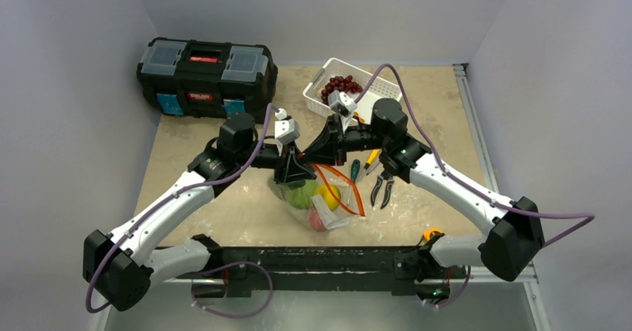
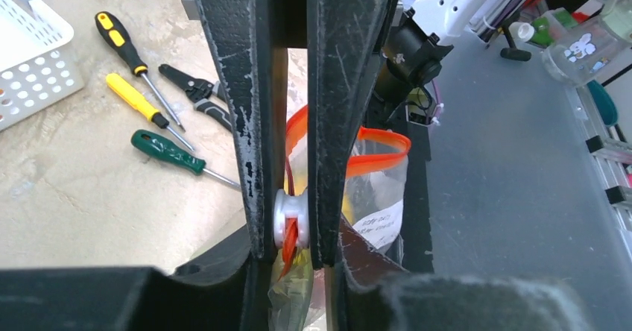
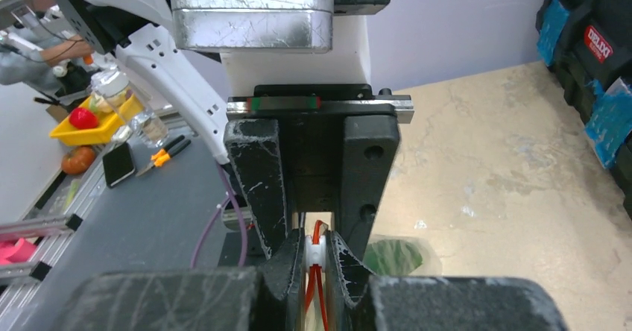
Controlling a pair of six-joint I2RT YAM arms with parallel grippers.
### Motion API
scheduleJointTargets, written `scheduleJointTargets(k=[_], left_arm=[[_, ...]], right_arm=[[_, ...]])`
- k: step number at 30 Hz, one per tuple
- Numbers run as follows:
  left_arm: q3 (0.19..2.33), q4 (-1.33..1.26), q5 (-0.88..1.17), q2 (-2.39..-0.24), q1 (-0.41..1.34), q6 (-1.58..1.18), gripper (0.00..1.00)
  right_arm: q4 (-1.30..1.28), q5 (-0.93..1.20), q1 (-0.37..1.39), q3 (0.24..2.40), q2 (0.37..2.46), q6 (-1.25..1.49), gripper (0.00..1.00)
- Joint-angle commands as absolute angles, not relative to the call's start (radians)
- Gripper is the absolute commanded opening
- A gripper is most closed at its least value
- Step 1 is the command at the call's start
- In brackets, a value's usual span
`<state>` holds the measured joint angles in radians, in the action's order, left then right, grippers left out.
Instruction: Place the food in the zip-top bag and seal the zipper
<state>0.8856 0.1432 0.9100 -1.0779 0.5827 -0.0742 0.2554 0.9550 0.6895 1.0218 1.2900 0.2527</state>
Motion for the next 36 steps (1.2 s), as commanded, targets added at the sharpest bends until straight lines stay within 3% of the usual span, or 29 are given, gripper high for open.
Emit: scheduleJointTargets(k=[1, 4, 13, 17, 22, 26, 30, 33, 35, 36], left_arm=[[0.926, 0.177, 0.897, -1.096, 0.58, -0.031, 0.02], [0.932, 0.226, 0.873, -1.087, 0.576, -0.005, 0.03], [0.901, 0.126, 0.918, -1.095, 0.574, -0.073, 0.39], [0.898, 0.133, 0.905, -1.077, 0.562, -0.08, 0.48], [0.883, 0.101, 0.952, -1.044, 0.533, -0.093, 0.49], [0.893, 0.109, 0.998, -1.051, 0.518, -0.099, 0.63], [0.895, 0.073, 1.016, -1.079, 0.517, -0.135, 0.61], [0.895, 0.049, 1.013, -1.088, 0.518, -0.151, 0.53], [0.89, 0.03, 1.007, -1.084, 0.518, -0.154, 0.45], [0.887, 0.02, 1.013, -1.081, 0.518, -0.159, 0.32]], right_arm=[[0.306, 0.96, 0.699, 1.053, 1.253, 0.247, 0.0], [0.326, 0.946, 0.693, 1.037, 1.225, 0.27, 0.0], [0.352, 0.968, 0.696, 1.046, 1.241, 0.31, 0.0], [0.339, 0.965, 0.696, 1.045, 1.231, 0.296, 0.0], [0.312, 0.968, 0.695, 1.042, 1.216, 0.278, 0.0], [0.311, 0.961, 0.695, 1.042, 1.213, 0.278, 0.0], [0.324, 0.956, 0.697, 1.047, 1.224, 0.291, 0.0], [0.337, 0.956, 0.696, 1.047, 1.234, 0.301, 0.0], [0.34, 0.955, 0.696, 1.046, 1.235, 0.303, 0.0], [0.343, 0.952, 0.696, 1.044, 1.235, 0.304, 0.0]])
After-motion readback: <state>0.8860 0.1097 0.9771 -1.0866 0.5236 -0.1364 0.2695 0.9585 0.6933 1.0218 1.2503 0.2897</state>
